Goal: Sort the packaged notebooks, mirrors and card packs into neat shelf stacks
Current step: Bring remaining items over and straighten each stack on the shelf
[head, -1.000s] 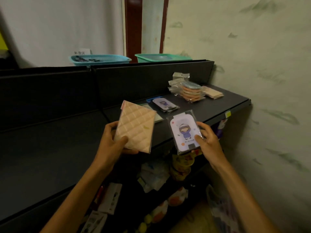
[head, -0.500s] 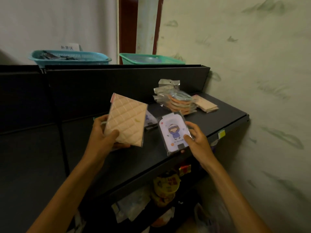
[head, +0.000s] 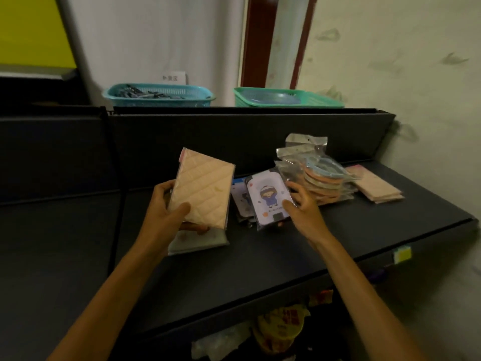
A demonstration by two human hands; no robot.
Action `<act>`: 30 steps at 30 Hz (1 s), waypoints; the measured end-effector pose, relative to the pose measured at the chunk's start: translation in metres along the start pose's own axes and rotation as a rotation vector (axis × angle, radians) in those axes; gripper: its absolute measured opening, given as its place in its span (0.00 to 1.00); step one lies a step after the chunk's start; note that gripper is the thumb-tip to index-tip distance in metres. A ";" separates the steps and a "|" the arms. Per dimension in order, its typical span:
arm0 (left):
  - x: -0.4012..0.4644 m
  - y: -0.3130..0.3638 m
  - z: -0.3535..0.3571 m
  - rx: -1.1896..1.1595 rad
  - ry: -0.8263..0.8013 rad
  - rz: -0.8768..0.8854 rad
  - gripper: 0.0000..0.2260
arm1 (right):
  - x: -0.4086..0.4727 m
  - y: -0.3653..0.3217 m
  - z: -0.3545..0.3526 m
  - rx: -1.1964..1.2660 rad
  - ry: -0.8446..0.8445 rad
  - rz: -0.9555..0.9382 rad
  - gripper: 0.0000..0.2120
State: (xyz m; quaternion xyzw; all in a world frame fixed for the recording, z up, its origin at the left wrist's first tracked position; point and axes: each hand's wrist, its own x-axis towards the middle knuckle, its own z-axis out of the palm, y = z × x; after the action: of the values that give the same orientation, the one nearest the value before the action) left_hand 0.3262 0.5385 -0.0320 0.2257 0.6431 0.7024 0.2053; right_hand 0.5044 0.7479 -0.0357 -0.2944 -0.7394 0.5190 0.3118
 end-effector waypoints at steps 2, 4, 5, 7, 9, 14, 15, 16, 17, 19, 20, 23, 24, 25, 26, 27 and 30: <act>0.001 -0.002 -0.001 0.008 0.038 -0.007 0.23 | 0.012 0.002 0.003 0.000 -0.042 -0.005 0.18; 0.000 -0.004 -0.001 0.007 0.074 -0.006 0.23 | 0.023 0.004 0.006 -0.007 -0.079 -0.008 0.19; -0.001 -0.005 0.000 0.009 0.094 -0.008 0.23 | 0.028 0.006 0.008 -0.011 -0.099 -0.008 0.19; -0.004 -0.005 0.003 0.019 0.137 -0.019 0.23 | 0.038 0.008 0.010 -0.019 -0.137 0.000 0.20; -0.004 -0.003 0.005 0.025 0.178 -0.015 0.23 | 0.046 0.011 0.013 -0.034 -0.168 0.010 0.19; -0.006 0.000 0.011 0.025 0.245 0.009 0.23 | 0.057 0.015 0.014 -0.174 -0.206 0.015 0.20; -0.006 -0.001 0.013 0.030 0.248 0.012 0.23 | 0.058 0.016 0.013 -0.219 -0.203 -0.001 0.21; -0.006 -0.001 0.015 0.035 0.247 0.015 0.23 | 0.059 0.016 0.011 -0.261 -0.201 -0.011 0.21; -0.006 -0.001 0.016 0.042 0.248 0.018 0.24 | 0.059 0.017 0.011 -0.300 -0.201 -0.016 0.21; -0.007 -0.003 0.018 0.070 0.251 0.028 0.24 | 0.057 0.016 0.010 -0.389 -0.198 -0.033 0.22; -0.007 -0.004 0.018 0.080 0.250 0.030 0.24 | 0.056 0.016 0.009 -0.451 -0.196 -0.048 0.22; -0.008 -0.005 0.019 0.073 0.244 0.005 0.24 | 0.048 0.012 0.006 -0.636 -0.174 -0.126 0.24; -0.008 -0.006 0.020 0.064 0.239 -0.004 0.24 | 0.045 0.011 0.003 -0.686 -0.166 -0.163 0.24; -0.009 -0.006 0.022 0.054 0.228 -0.009 0.24 | 0.043 0.009 0.000 -0.728 -0.162 -0.197 0.23; -0.008 -0.006 0.025 0.047 0.214 -0.011 0.24 | 0.040 0.008 -0.004 -0.761 -0.162 -0.233 0.23; -0.009 -0.006 0.028 0.041 0.200 -0.010 0.24 | 0.037 0.008 -0.009 -0.785 -0.167 -0.265 0.23; -0.006 -0.007 0.040 0.048 0.165 0.002 0.24 | 0.026 0.011 -0.028 -0.802 -0.173 -0.318 0.22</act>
State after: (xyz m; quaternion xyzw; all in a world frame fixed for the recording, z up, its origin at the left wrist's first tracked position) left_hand 0.3543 0.5686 -0.0364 0.1726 0.6744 0.7031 0.1451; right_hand 0.5109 0.7875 -0.0344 -0.2303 -0.9418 0.1594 0.1860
